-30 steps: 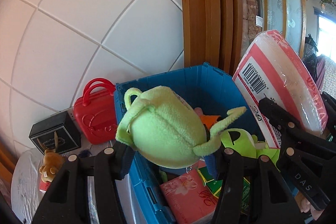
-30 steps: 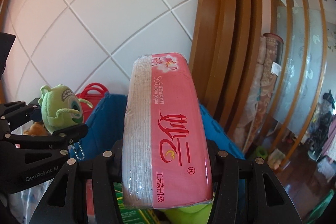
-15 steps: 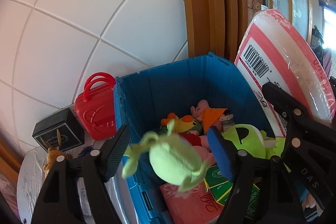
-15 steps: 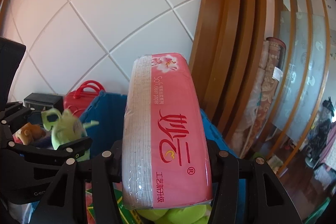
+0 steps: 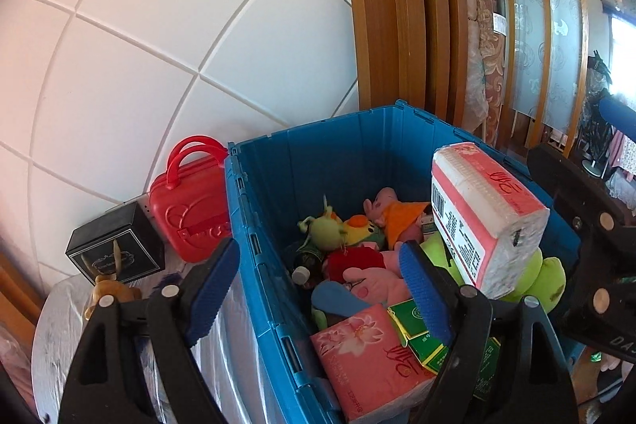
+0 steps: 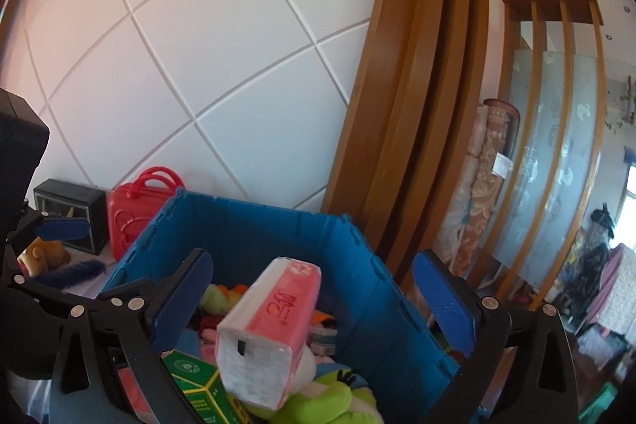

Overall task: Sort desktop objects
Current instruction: 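Open both tools to drop the alien plush and tissue pack into the crate, then move both tools back toward the plush rabbit and red tissue pack, then close the right tool on the brown bear plush and lift it, then carry the bear plush in the right tool over the blue crate, then open the right tool to drop the bear plush into the crate, then move both tools back toward the pink tissue pack and blue duster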

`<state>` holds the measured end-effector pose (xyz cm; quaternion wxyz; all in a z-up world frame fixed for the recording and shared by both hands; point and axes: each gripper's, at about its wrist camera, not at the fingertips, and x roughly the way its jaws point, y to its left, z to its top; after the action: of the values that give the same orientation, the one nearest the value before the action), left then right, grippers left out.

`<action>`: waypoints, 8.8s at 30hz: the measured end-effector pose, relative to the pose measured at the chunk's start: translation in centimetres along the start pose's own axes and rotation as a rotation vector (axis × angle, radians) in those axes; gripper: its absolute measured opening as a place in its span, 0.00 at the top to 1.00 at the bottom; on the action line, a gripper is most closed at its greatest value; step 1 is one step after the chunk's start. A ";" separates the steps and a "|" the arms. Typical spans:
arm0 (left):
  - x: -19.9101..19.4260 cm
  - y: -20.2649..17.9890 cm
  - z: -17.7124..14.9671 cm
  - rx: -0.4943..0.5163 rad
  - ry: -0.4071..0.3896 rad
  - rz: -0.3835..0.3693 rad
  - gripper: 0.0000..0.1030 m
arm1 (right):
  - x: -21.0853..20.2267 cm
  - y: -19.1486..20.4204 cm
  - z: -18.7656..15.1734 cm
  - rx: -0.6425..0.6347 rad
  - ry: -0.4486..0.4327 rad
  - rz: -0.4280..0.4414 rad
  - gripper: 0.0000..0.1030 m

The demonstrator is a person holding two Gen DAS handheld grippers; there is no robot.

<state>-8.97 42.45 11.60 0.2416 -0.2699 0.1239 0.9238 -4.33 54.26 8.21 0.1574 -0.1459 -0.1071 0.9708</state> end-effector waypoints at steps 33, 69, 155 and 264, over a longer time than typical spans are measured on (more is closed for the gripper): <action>-10.7 21.7 -10.0 -0.146 -0.104 0.169 0.11 | -7.2 20.2 3.3 -0.059 -0.034 0.211 0.00; 12.8 56.1 -24.7 -0.550 0.273 0.429 0.11 | 17.1 52.9 -4.0 -0.202 0.360 0.535 0.00; 22.3 31.1 -30.3 -0.409 0.416 -0.021 0.19 | 25.7 41.0 -20.9 0.111 0.711 0.678 0.01; 1.1 -5.6 -2.6 0.106 0.166 -0.152 0.21 | 6.4 -4.1 -7.3 0.200 0.490 0.197 0.01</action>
<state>-5.81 46.68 8.32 0.3136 -0.3408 0.1715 0.8695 -6.70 61.45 0.86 0.0973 -0.3697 0.0453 0.9229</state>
